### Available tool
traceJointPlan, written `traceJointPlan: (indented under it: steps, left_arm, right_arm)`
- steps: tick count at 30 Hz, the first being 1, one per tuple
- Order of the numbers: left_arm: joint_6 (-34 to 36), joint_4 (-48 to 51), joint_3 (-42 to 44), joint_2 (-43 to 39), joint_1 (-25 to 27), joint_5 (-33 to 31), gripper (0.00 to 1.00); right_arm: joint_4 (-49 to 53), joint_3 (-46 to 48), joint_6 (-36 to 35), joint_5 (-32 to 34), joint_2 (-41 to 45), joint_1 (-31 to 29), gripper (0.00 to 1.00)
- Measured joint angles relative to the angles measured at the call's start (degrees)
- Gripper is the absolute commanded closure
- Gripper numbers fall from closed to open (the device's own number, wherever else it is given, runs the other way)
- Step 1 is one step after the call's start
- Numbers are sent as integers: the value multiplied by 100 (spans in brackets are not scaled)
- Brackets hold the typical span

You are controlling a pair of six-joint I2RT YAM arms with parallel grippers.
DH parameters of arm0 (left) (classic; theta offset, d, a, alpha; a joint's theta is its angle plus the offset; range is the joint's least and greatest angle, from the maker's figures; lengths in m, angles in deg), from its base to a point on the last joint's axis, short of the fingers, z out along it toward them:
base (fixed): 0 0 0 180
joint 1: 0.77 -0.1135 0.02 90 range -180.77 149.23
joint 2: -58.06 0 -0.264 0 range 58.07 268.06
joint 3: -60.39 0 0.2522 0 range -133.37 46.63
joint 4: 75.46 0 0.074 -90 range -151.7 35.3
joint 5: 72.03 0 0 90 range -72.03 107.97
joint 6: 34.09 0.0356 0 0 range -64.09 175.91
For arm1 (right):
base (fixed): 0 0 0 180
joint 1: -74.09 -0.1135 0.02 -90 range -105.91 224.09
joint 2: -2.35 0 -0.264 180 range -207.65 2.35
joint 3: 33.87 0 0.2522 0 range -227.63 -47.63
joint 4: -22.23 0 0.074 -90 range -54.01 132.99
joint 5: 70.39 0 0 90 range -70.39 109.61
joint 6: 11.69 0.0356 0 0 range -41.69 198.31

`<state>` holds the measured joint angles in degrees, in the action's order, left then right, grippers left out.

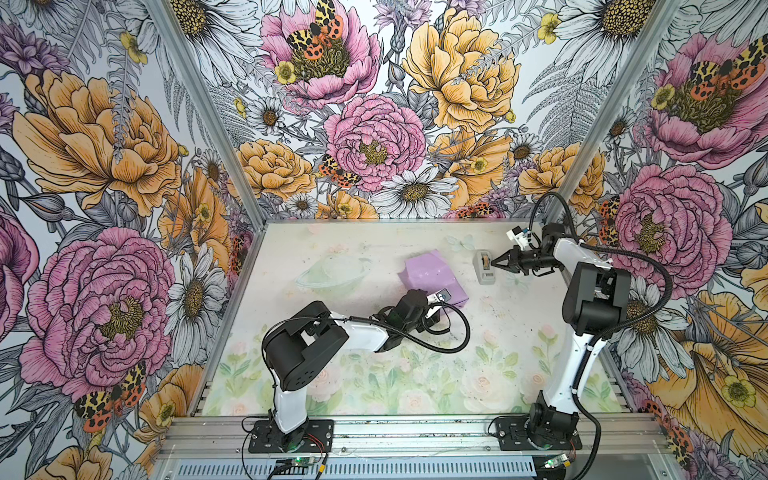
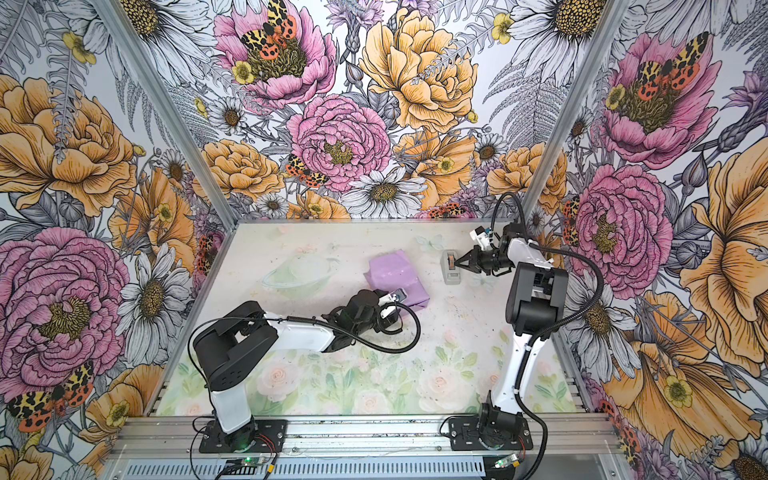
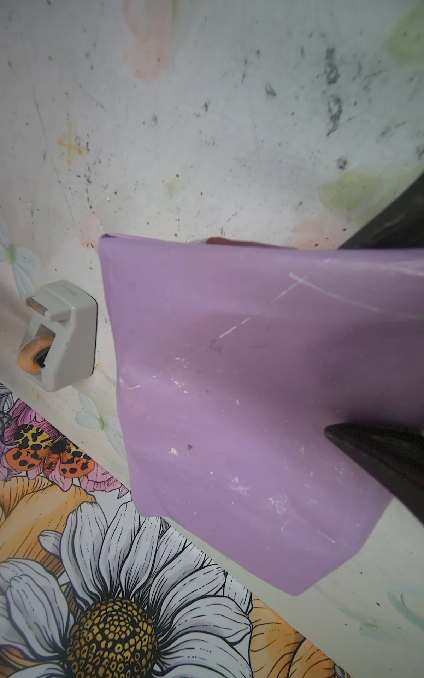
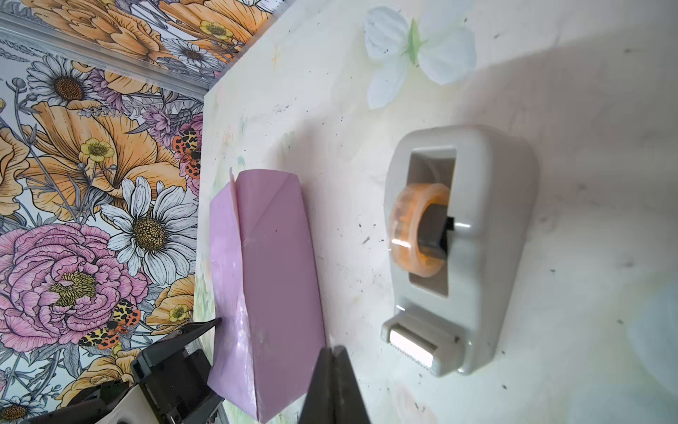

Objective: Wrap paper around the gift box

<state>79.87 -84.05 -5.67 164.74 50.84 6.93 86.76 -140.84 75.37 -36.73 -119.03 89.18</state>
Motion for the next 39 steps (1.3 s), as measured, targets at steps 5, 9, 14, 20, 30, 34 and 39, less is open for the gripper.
traceJointPlan:
  steps: [5, 9, 14, 20, 30, 34, 39]
  left_arm:
    - [0, -2, 0, 0, 0, 2, 35]
    - [0, -2, 0, 0, 0, 4, 35]
    - [0, -2, 0, 0, 0, 11, 35]
    - [0, -2, 0, 0, 0, 15, 36]
    - [0, 0, 0, 0, 0, 17, 36]
    - [0, 9, -9, 0, 0, 17, 36]
    - [0, 28, -17, 0, 0, 17, 36]
  right_arm:
    - [-256, 660, 254, 105, 380, 0, 100]
    - [-614, 1316, 546, 282, 861, 0, 100]
    - [-1182, 1926, 903, 474, 1178, 0, 100]
    - [-1672, 2356, 1198, 577, 1185, 0, 100]
    - [-2076, 2555, 1410, 579, 990, -2, 100]
    - [-2205, 2557, 1475, 579, 774, -2, 100]
    - [-2435, 2557, 1602, 621, 621, -17, 100]
